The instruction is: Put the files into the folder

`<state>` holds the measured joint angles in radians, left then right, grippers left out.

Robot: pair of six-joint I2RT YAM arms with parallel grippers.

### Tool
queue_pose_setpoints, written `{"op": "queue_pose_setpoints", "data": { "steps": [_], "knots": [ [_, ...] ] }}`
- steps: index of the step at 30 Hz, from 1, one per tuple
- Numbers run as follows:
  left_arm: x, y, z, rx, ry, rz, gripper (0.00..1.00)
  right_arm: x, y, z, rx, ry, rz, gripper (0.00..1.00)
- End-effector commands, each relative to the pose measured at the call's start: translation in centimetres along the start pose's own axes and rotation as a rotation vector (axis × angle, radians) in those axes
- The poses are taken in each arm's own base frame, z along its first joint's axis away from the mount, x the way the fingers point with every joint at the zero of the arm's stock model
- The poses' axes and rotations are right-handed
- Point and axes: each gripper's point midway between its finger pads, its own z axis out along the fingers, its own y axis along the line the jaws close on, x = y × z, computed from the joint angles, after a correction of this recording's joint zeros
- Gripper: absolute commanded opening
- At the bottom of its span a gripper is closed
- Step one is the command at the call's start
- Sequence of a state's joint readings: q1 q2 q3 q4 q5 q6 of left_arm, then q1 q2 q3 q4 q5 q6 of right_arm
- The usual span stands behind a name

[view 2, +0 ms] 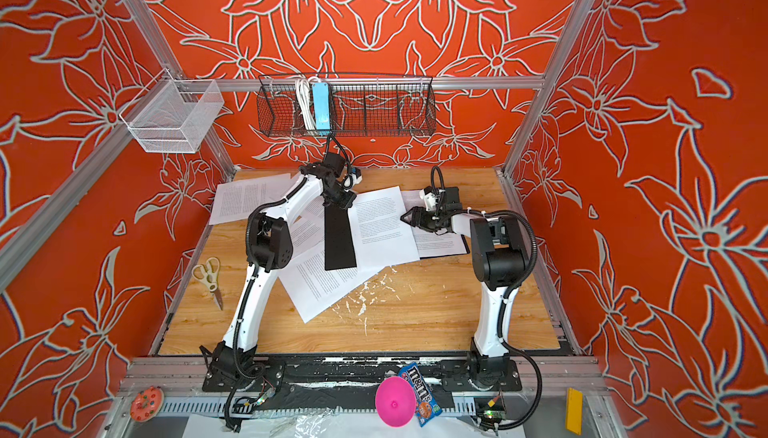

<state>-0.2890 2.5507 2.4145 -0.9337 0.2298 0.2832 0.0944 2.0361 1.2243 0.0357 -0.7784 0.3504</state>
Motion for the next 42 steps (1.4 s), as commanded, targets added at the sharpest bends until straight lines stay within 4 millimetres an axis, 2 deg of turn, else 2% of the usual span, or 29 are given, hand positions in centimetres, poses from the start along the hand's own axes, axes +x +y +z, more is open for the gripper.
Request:
{"op": "queue_pose_setpoints", "data": {
  "steps": [1,6,11,19,23,30,34,42],
  "knots": [
    [0.0,0.4,0.8,0.013,-0.005,-0.020,0.00,0.6,0.2,0.9,-0.023,0.045,0.015,0.65],
    [-0.1,0.4,0.9,0.016,-0.008,-0.024,0.00,0.4,0.7,0.9,-0.050,0.046,0.008,0.63],
    [-0.2,0.5,0.8,0.010,-0.011,-0.028,0.00,-0.1,2.3,0.3,-0.097,0.028,-0.016,0.53],
    [-0.3,0.5,0.9,0.009,-0.017,-0.034,0.00,-0.7,4.9,-1.0,-0.182,0.012,-0.050,0.44],
    [-0.3,0.5,1.0,0.017,-0.016,-0.042,0.00,-0.4,4.6,-0.9,-0.169,0.019,-0.059,0.44],
    [-0.3,0.4,1.1,0.022,-0.019,-0.046,0.00,0.9,3.6,0.9,-0.092,0.064,-0.082,0.38],
    [-0.3,0.3,1.1,0.026,-0.017,-0.046,0.00,1.0,3.3,1.6,-0.069,0.065,-0.085,0.31],
    [-0.6,0.3,0.7,0.021,-0.029,-0.047,0.00,0.4,3.7,0.8,-0.050,0.045,-0.095,0.13]
  ]
}}
